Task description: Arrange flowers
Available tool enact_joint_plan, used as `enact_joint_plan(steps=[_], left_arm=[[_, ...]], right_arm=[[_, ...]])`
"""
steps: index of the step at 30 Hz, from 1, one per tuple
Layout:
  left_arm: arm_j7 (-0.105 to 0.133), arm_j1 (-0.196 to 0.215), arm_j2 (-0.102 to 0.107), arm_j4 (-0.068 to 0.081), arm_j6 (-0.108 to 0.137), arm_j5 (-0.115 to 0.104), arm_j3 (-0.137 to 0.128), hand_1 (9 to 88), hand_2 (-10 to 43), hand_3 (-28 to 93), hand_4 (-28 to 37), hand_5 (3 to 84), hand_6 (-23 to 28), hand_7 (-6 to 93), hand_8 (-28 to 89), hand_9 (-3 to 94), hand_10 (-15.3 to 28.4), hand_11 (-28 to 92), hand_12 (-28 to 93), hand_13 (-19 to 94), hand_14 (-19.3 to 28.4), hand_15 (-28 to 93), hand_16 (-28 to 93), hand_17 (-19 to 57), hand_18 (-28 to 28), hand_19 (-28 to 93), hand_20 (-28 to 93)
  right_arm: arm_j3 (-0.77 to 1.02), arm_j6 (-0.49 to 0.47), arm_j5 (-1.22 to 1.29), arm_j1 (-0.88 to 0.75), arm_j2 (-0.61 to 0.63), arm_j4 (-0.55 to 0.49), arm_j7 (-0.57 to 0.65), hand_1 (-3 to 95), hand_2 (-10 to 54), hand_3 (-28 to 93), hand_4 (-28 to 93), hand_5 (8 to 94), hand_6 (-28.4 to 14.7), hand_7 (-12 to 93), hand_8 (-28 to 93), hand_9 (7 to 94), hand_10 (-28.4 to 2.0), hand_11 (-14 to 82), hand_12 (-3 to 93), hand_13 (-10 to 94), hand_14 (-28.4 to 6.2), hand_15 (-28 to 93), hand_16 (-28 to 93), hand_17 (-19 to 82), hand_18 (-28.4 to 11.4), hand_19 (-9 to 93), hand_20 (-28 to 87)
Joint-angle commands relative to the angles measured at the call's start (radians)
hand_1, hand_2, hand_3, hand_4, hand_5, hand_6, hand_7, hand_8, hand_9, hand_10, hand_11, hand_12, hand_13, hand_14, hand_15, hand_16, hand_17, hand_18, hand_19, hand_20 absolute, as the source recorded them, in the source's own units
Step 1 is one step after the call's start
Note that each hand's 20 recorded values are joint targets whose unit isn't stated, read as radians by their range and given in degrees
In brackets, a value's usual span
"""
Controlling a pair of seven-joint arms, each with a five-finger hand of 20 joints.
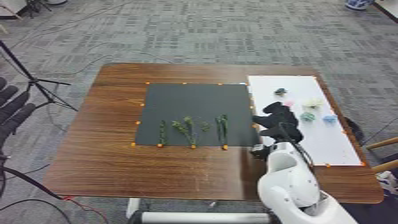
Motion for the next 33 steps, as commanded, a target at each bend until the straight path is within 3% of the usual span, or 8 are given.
enact_joint_plan(steps=[1, 3, 5, 9, 12, 19, 33], left_arm=[[0.003, 0.015, -0.007, -0.01, 0.003, 0.0, -0.026, 25.2, 14.5, 68, -28.3, 37.6, 9.2, 6.7, -6, 32.1, 14.6, 12, 14, 24, 15.0, 25, -1, -2.8, 12.5, 22, 11], [-0.007, 0.014, -0.009, -0.012, 0.011, 0.003, -0.026, 25.2, 14.6, 68, -28.3, 37.7, 9.2, 6.8, -6, 32.2, 14.7, 11, 14, 24, 15.0, 25, -1, -2.8, 12.5, 22, 11], [-0.003, 0.02, -0.014, -0.014, 0.008, 0.002, -0.026, 25.3, 14.9, 68, -28.3, 37.8, 9.2, 6.9, -6, 32.2, 14.7, 12, 14, 24, 15.0, 25, -1, -2.8, 12.5, 22, 11], [0.0, 0.021, -0.02, -0.017, 0.013, -0.004, -0.015, 25.3, 15.1, 68, -28.3, 37.8, 9.2, 6.9, -6, 32.3, 14.7, 12, 14, 24, 15.1, 25, -1, -2.9, 12.5, 22, 11], [-0.003, 0.024, -0.021, -0.019, 0.011, 0.0, -0.022, 25.3, 15.2, 68, -28.3, 37.9, 9.3, 6.9, -6, 32.3, 14.7, 12, 14, 24, 15.1, 25, -1, -2.9, 12.5, 22, 11], [-0.003, 0.034, -0.028, -0.023, 0.015, 0.002, -0.031, 25.3, 15.3, 68, -28.3, 38.0, 9.4, 7.0, -6, 32.3, 14.7, 12, 14, 24, 15.1, 25, -1, -2.9, 12.5, 23, 11], [-0.008, 0.013, -0.019, -0.018, 0.021, 0.006, -0.004, 25.4, 15.5, 68, -28.3, 38.2, 9.5, 7.1, -6, 32.1, 14.7, 12, 14, 24, 15.0, 26, -2, -3.0, 12.5, 23, 11]], right_arm=[[0.144, -0.046, 0.112, 0.004, 0.078, 0.052, -0.153, 45.0, -9.4, 76, -22, 63.0, -8.2, 11, -9, 70.4, -17.9, 19.2, 16.9, 75, -9.5, 67, 30, 36, -26.7, 90, 33], [0.142, -0.044, 0.094, 0.007, 0.085, 0.072, -0.178, 47.1, -9.5, 77, -23, 62.3, -7.5, 11, -9, 66.6, -17.5, 17.0, 15.9, 73, -9.8, 67, 30, 35, -25.8, 88, 33], [0.139, -0.059, 0.065, 0.007, 0.078, 0.085, -0.187, 49.0, -9.5, 78, -25, 60.8, -6.7, 12, -10, 62.8, -16.8, 15.6, 15.0, 71, -9.3, 68, 29, 33, -24.8, 87, 34], [0.144, -0.178, -0.047, -0.008, 0.068, 0.078, -0.131, 51.7, -9.5, 78, -28, 59.2, -7.0, 11, -10, 58.7, -16.4, 11.9, 13.4, 70, -8.2, 67, 33, 33, -24.5, 85, 36], [0.163, -0.252, -0.063, -0.037, 0.077, 0.05, -0.111, 53.5, -9.5, 76, -28, 58.6, -7.8, 10, -10, 57.1, -16.7, 10.7, 12.8, 69, -7.8, 66, 34, 32, -24.9, 84, 36], [0.185, -0.304, -0.045, -0.063, 0.081, 0.03, -0.094, 54.5, -9.5, 76, -28, 58.4, -8.5, 9, -10, 55.9, -16.8, 9.6, 11.5, 70, -8.2, 66, 35, 33, -25.6, 84, 36], [0.175, -0.324, -0.049, -0.033, 0.067, 0.091, -0.11, 56.4, -9.5, 76, -28, 54.2, -8.7, 8, -10, 51.0, -15.9, 8.8, 9.7, 70, -6.6, 64, 36, 32, -25.1, 83, 36]])
